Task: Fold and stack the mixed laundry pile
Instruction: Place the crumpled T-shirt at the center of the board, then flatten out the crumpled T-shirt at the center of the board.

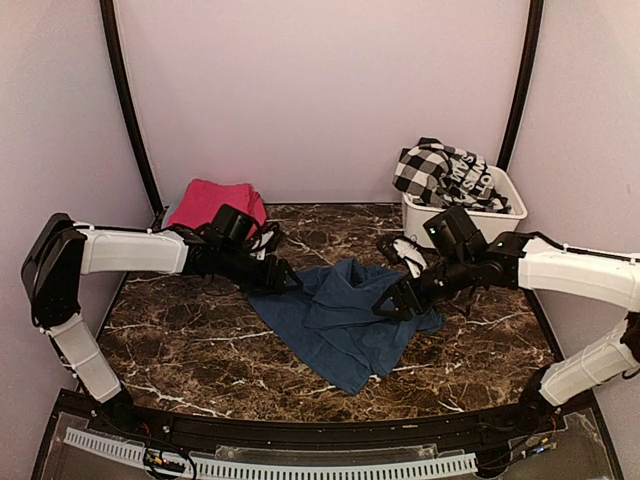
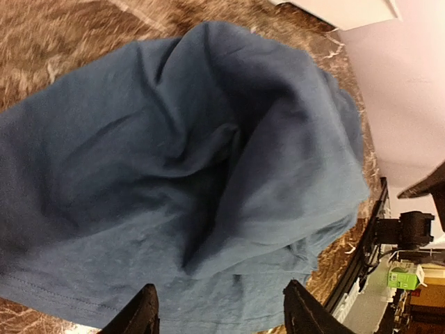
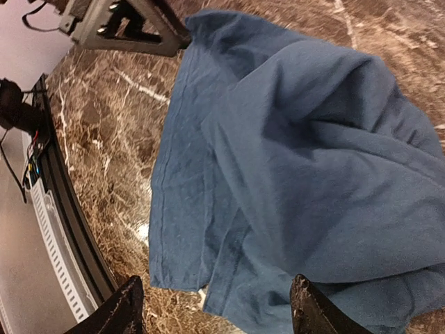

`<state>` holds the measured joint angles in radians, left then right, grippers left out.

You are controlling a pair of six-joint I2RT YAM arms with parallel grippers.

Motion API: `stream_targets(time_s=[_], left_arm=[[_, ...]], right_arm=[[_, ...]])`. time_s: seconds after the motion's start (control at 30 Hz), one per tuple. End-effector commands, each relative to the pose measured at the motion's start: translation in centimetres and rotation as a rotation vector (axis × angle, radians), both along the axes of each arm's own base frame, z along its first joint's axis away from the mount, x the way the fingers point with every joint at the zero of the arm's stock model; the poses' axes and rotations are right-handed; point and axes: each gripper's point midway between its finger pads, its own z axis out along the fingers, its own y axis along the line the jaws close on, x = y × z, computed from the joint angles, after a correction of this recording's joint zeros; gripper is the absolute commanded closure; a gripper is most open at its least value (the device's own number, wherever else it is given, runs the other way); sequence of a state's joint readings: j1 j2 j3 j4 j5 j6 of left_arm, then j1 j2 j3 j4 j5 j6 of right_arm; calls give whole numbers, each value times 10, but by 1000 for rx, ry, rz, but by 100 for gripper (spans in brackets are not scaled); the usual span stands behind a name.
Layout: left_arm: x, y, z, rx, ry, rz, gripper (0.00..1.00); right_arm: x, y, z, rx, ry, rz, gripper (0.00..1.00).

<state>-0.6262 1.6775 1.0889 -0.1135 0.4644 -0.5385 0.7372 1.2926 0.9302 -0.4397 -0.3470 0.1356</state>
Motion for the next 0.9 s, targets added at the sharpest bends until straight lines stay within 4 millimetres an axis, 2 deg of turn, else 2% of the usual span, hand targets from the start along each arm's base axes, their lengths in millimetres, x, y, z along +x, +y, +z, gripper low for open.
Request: stream_targets(time_s=[0.0,0.13,0.27,0.37,0.4,0.43,0.47,0.5,0.53,0.57,0.6,0.63,0.7,0.73,0.77,0.8,0.87], left_arm=[[8,10,-38,67,58,114,43],[16,36,-69,163,137,205,46],[24,82,-99,235,242,329,47],[42,114,-111,247,282,404,48],[49,118,-110,244,283,416,48],[57,129,-117,248,300,436,48],[68,131,-112,240,293,447,49],[76,143,-119,248,305,469,49],[91,146,-111,239,288,480,49],[101,159,-115,251,290,505,49],[116,164,-103,249,266,520,49],[125,176,-100,267,246,544,48],[144,178,-69,260,164,539,45],[149,173,-56,256,120,515,43],[149,169,-33,238,63,500,38],[143,161,-27,245,28,468,33],[127,154,8,232,-59,447,29]], right_arm=[[-10,27,-6,15,-8,61,32],[-10,30,-35,-22,61,46,32],[-11,32,-65,-68,130,41,33],[-11,37,-73,-67,160,45,33],[-11,37,-74,-66,163,45,33],[-10,38,-74,-65,162,45,33],[-9,37,-73,-69,158,41,33],[-7,36,-72,-74,151,34,33],[-7,35,-71,-79,147,27,33],[-6,34,-70,-81,142,26,33],[-7,33,-70,-82,141,23,34],[-7,33,-69,-83,139,25,34],[-9,32,-69,-85,134,33,35],[-10,33,-67,-86,120,42,36],[-12,36,-66,-87,101,56,37],[-16,40,-63,-84,81,80,38],[-22,51,-57,-78,32,126,40]])
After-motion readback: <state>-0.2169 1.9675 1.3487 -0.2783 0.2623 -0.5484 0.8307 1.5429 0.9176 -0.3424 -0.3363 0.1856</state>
